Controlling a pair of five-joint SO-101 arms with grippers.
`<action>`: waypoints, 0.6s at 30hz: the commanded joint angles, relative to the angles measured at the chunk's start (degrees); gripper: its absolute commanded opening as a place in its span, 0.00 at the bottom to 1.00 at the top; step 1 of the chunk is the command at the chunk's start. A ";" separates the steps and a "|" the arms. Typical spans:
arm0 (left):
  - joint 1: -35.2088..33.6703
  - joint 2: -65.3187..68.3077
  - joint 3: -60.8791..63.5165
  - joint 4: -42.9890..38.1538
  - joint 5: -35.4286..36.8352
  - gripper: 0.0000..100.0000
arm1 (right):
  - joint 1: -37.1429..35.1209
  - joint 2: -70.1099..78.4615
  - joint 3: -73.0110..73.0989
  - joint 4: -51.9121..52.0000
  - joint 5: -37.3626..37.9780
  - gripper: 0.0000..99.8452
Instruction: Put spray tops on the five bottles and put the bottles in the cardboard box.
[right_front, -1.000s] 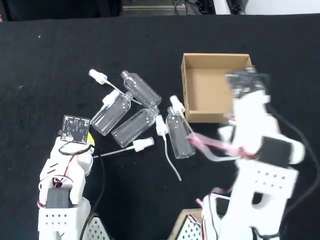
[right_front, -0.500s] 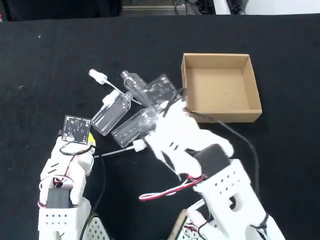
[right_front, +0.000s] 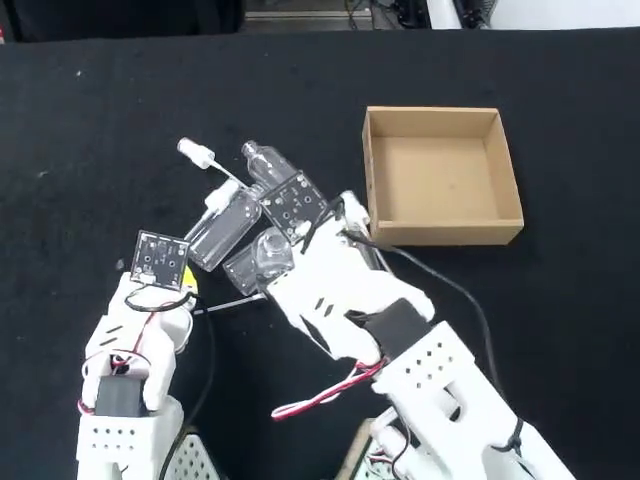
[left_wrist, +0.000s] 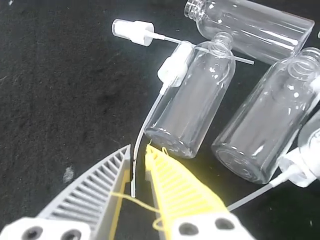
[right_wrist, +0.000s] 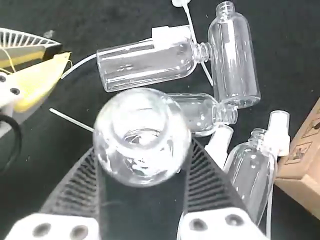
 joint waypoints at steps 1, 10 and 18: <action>2.15 -0.53 0.92 0.18 0.26 0.05 | -0.35 -1.45 -0.40 -1.49 -0.44 0.01; -12.00 -0.53 -3.65 5.36 -6.59 0.06 | -0.53 -3.56 -0.40 1.14 -0.09 0.01; -19.65 -0.35 -19.47 8.79 0.88 0.12 | -0.53 -16.04 4.88 2.11 -0.09 0.01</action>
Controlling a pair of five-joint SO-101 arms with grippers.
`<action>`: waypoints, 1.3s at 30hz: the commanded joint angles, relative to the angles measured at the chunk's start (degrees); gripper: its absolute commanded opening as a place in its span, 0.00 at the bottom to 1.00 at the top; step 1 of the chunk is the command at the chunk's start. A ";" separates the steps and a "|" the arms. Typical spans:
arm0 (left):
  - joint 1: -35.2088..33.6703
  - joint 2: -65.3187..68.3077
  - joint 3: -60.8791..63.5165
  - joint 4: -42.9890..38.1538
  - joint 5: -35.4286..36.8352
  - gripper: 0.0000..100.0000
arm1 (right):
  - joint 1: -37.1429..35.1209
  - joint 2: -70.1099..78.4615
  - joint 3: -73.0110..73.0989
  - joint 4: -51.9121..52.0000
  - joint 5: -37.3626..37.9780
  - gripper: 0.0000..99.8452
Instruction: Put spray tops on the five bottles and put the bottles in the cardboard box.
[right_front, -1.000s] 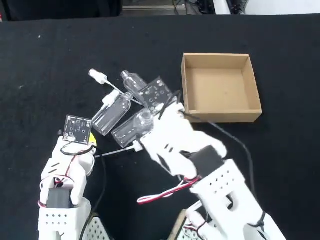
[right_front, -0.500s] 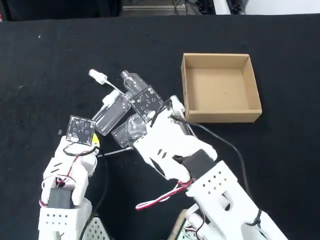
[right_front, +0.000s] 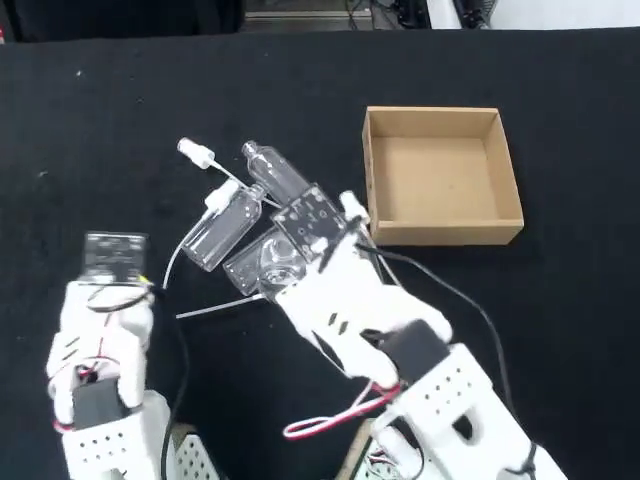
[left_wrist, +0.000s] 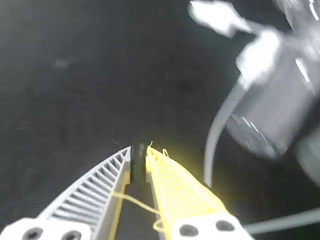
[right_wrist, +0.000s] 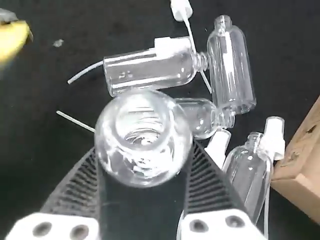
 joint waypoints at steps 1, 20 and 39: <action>-2.68 0.00 -14.81 4.31 7.38 0.16 | -0.53 -5.85 0.66 0.44 -0.09 0.01; 9.71 87.03 -76.35 7.21 25.76 0.23 | -0.26 -10.15 5.67 -2.73 0.00 0.01; 13.05 148.13 -135.87 12.22 48.00 0.30 | -0.35 -10.24 6.11 -2.64 0.09 0.01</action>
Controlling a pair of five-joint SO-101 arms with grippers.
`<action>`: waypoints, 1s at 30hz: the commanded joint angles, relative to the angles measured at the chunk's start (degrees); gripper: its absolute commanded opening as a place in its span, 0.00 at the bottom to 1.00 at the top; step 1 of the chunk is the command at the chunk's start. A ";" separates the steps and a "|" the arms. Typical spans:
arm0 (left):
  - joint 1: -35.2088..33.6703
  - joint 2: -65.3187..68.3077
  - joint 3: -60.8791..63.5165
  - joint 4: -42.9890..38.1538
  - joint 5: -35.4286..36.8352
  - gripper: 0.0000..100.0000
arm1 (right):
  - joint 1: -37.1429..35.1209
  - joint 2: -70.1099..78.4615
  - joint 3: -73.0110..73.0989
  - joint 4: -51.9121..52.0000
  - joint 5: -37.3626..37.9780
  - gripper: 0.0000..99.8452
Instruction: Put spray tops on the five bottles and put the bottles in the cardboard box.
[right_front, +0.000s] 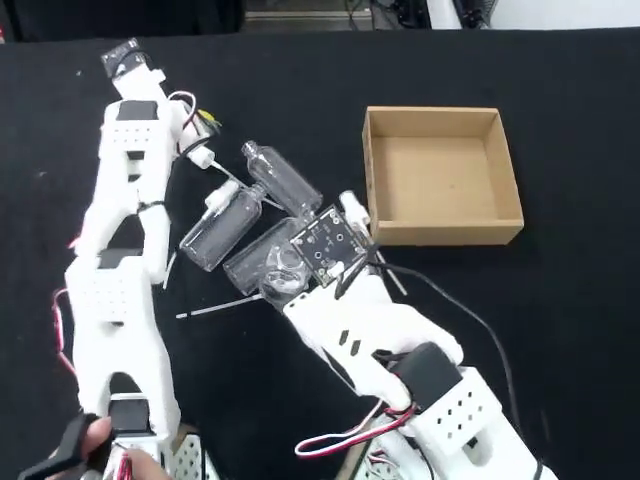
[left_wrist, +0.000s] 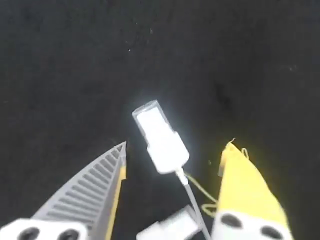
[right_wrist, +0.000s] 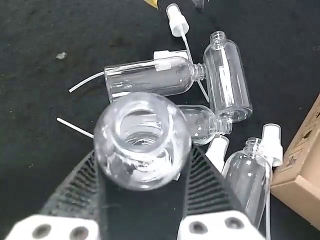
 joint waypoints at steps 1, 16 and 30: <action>-0.13 5.45 -13.93 3.16 3.16 0.30 | -0.26 -1.80 -0.22 -1.41 0.09 0.01; -0.84 22.15 -35.30 12.13 7.82 0.30 | -0.26 -1.80 -0.13 -1.14 0.00 0.01; -2.77 30.59 -48.04 17.93 15.30 0.12 | -0.18 -1.89 -0.22 -1.41 0.00 0.01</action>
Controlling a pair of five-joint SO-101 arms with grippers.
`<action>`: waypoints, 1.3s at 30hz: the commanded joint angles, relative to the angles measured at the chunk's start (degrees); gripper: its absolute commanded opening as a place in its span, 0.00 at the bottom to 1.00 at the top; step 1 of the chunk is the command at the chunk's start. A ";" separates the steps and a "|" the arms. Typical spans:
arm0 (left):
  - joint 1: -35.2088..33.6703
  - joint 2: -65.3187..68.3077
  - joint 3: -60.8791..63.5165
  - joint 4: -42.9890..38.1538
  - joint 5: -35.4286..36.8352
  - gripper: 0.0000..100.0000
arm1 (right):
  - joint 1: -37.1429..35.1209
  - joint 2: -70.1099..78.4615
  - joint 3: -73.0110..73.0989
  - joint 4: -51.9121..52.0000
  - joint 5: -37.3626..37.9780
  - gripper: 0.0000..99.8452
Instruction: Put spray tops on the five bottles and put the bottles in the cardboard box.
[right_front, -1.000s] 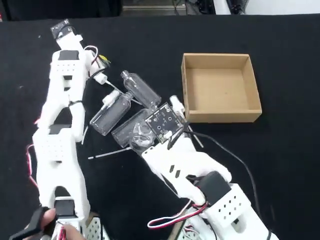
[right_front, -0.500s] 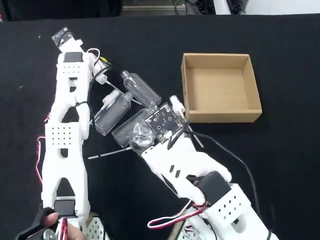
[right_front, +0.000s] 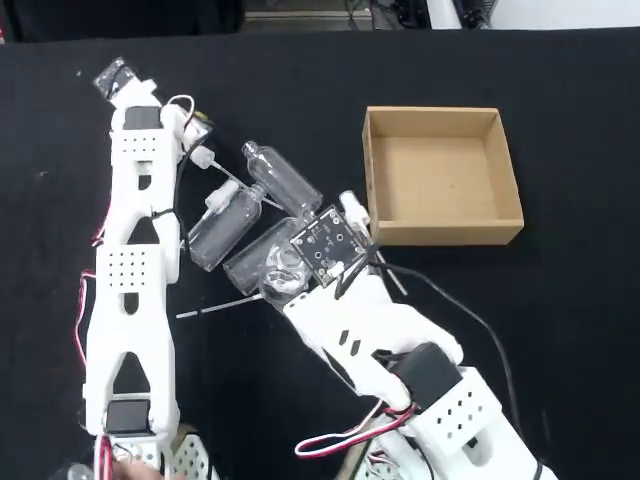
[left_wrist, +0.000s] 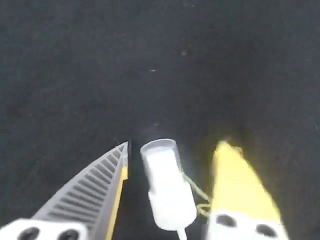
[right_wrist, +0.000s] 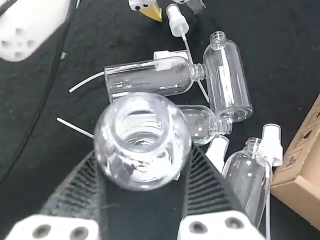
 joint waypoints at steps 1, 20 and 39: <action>-1.45 0.00 -6.20 5.27 2.29 0.08 | -0.18 -1.89 -0.22 -1.41 0.00 0.01; -10.77 -2.11 -18.33 7.30 -6.77 0.04 | -0.35 -1.89 -0.22 -1.41 0.00 0.01; -20.53 -15.91 -17.89 24.18 -52.75 0.04 | -0.35 -1.89 -0.22 -1.14 0.00 0.01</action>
